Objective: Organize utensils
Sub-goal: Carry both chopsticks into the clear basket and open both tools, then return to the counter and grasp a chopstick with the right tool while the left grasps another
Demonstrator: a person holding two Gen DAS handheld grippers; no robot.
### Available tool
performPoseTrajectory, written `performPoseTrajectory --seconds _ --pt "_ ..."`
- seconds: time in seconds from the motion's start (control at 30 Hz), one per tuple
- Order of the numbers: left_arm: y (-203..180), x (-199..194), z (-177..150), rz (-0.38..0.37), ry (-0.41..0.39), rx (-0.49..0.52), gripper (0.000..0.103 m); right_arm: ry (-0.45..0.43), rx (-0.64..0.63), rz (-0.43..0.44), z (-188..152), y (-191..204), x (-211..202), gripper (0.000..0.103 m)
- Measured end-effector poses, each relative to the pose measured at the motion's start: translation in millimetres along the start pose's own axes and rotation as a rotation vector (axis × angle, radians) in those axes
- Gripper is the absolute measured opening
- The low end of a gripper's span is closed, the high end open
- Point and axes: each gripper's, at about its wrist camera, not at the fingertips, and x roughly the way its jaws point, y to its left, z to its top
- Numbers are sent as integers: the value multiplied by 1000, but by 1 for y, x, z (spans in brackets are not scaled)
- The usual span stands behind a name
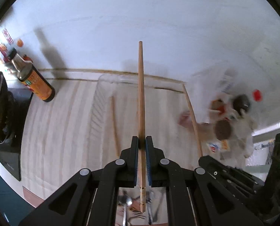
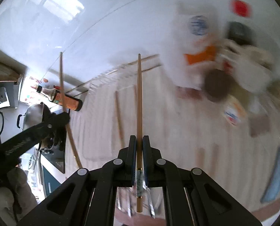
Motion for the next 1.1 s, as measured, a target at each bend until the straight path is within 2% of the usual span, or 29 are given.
performPoseTrajectory --seconds 0.1,0.23,0.33,0.43,0.5,0.53,0.57,0.6,0.63,0.73,0.8,0.83,0.9,1.0,1.1 --pt "20 27 20 1 55 -18 5 23 -2 -20 24 20 31 6" --pt "33 51 28 14 109 -4 5 65 7 -28 40 35 65 7" --pt "38 64 26 3 162 2 6 103 -4 -44 40 44 88 7" --pt "45 67 23 8 178 -4 7 150 -8 -60 33 45 103 8" --pt "48 66 23 19 173 5 9 162 -12 -75 27 45 106 16" --pt "48 63 21 35 164 12 10 166 -7 -79 24 43 107 26" --pt "49 60 19 54 145 20 11 166 -6 -80 21 42 106 30" --pt "48 56 18 67 129 24 14 161 -6 -83 18 39 102 31" --pt "48 52 16 93 106 30 17 158 -5 -87 16 38 99 31" --pt "49 37 7 134 28 23 44 133 9 -101 7 24 81 34" --pt "50 28 -1 147 -27 11 71 106 25 -117 0 14 65 38" --pt "50 23 -6 158 -59 3 75 84 40 -119 -6 6 53 42" --pt "48 15 -17 175 -116 -13 92 35 62 -135 -16 -8 34 49" --pt "39 8 -36 185 -187 -13 103 -51 77 -185 -32 -32 6 59" --pt "25 11 -52 213 -191 17 103 -79 114 -267 -57 -67 -15 60"
